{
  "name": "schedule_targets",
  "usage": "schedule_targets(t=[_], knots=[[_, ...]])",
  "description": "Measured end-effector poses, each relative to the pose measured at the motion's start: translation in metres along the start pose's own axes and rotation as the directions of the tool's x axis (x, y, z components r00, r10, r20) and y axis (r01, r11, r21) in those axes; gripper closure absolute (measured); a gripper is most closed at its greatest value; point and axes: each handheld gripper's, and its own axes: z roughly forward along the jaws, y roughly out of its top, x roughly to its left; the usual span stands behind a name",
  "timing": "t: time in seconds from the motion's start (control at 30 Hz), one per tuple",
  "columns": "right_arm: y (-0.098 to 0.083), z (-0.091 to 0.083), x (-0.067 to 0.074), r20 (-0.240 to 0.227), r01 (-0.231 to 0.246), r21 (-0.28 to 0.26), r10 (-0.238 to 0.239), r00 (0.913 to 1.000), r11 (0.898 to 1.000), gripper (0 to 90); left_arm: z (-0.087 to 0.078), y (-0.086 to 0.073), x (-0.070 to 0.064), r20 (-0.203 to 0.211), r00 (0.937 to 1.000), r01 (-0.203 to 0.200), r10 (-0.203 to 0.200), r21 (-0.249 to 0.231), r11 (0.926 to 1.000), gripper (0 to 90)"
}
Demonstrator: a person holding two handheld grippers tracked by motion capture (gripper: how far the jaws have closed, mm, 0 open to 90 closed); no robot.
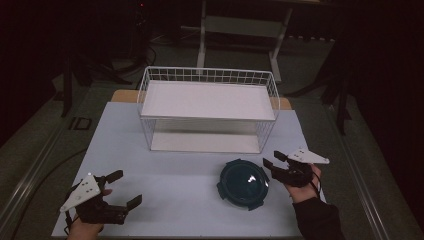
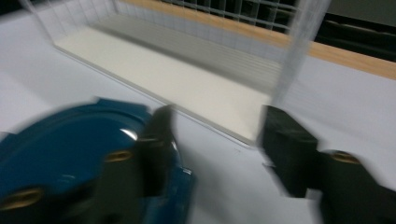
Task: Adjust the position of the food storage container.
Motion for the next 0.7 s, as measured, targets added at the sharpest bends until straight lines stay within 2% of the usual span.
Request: schedule_targets(t=[0.03, 0.07, 0.1, 0.17, 0.23, 0.3, 0.43, 0.47, 0.7], knots=[[-0.003, 0.004, -0.003, -0.015, -0.010, 0.032, 0.010, 0.9998, 0.999, 67.3, 0.000, 0.000, 0.000, 0.001, 1.0000, 0.003, -0.003, -0.001, 1.0000, 0.0], [-0.003, 0.004, -0.003, -0.015, -0.010, 0.032, 0.010, 0.9998, 0.999, 67.3, 0.000, 0.000, 0.000, 0.000, 1.0000, 0.003, -0.003, -0.001, 1.0000, 0.0], [-0.007, 0.007, -0.005, -0.015, -0.015, 0.062, 0.016, 0.9998, 0.998, 77.5, -0.001, 0.000, 0.001, 0.000, 1.0000, 0.004, -0.004, -0.002, 1.0000, 0.0], [-0.008, 0.007, -0.006, -0.010, -0.018, 0.070, 0.019, 0.9998, 0.997, 80.3, -0.001, 0.000, 0.001, 0.000, 1.0000, 0.004, -0.004, -0.002, 1.0000, 0.0], [-0.014, 0.010, -0.007, -0.015, -0.023, 0.103, 0.024, 0.9996, 0.994, 89.6, -0.001, 0.000, 0.001, 0.000, 1.0000, 0.004, -0.004, -0.002, 1.0000, 0.0], [-0.018, 0.012, -0.006, -0.019, -0.029, 0.136, 0.031, 0.9993, 0.990, 89.9, 0.000, 0.000, 0.001, -0.001, 1.0000, 0.004, -0.004, 0.001, 1.0000, 0.0], [-0.023, 0.013, -0.006, -0.022, -0.036, 0.158, 0.040, 0.9990, 0.987, 90.0, 0.000, 0.000, 0.001, -0.002, 1.0000, 0.001, -0.001, 0.005, 1.0000, 0.0], [-0.027, 0.011, -0.005, -0.036, -0.048, 0.173, 0.055, 0.9979, 0.984, 90.0, 0.000, -0.001, 0.001, -0.002, 1.0000, 0.000, 0.000, 0.007, 1.0000, 0.0], [-0.032, 0.007, 0.000, -0.065, -0.055, 0.187, 0.068, 0.9956, 0.981, 90.0, 0.001, -0.001, 0.001, -0.001, 1.0000, 0.000, 0.000, 0.010, 0.9999, 0.0]])
